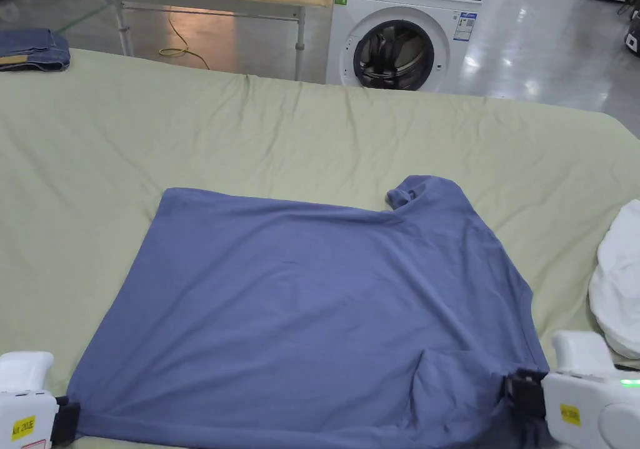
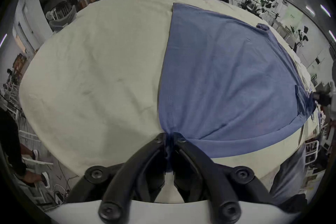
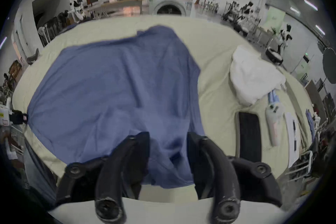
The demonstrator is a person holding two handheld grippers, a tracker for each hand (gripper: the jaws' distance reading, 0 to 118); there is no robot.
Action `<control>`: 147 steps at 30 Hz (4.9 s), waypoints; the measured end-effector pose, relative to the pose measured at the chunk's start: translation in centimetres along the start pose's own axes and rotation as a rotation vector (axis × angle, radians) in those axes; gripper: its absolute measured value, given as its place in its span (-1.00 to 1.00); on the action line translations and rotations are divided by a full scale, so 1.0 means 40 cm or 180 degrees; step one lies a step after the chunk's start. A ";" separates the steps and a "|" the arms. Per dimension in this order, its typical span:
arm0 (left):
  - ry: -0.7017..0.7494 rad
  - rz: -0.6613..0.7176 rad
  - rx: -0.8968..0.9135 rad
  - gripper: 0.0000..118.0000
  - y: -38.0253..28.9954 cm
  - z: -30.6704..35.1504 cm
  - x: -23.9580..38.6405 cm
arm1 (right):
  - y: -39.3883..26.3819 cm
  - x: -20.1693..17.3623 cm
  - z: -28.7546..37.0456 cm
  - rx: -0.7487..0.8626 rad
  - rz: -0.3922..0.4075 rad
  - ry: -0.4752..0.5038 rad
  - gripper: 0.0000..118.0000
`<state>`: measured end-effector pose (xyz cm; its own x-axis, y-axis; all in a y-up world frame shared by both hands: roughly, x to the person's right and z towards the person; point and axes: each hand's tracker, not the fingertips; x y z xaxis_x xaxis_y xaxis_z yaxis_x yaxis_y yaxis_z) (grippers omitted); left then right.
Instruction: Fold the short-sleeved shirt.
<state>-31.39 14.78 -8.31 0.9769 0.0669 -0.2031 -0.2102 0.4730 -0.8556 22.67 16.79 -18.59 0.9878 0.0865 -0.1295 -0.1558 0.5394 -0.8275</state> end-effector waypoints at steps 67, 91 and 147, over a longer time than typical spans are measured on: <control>-0.0339 -0.0157 0.0906 -0.16 0.529 -0.130 0.060 | 0.397 0.008 -0.164 0.0875 -0.0569 0.0174 0.15; -0.0160 -0.0172 0.1022 -1.00 0.382 -0.037 0.058 | 0.239 -0.197 0.062 0.2028 -0.0160 0.0112 -1.00; -0.0231 -0.0057 0.0125 -1.00 0.380 -0.124 0.034 | 0.225 0.013 -0.225 -0.0099 -0.0079 0.0239 -0.93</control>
<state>-33.46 17.69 -23.94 0.9810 0.1210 -0.1517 -0.1925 0.5088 -0.8391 21.81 14.15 -31.03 0.9889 0.0098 -0.1484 -0.1323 0.5141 -0.8475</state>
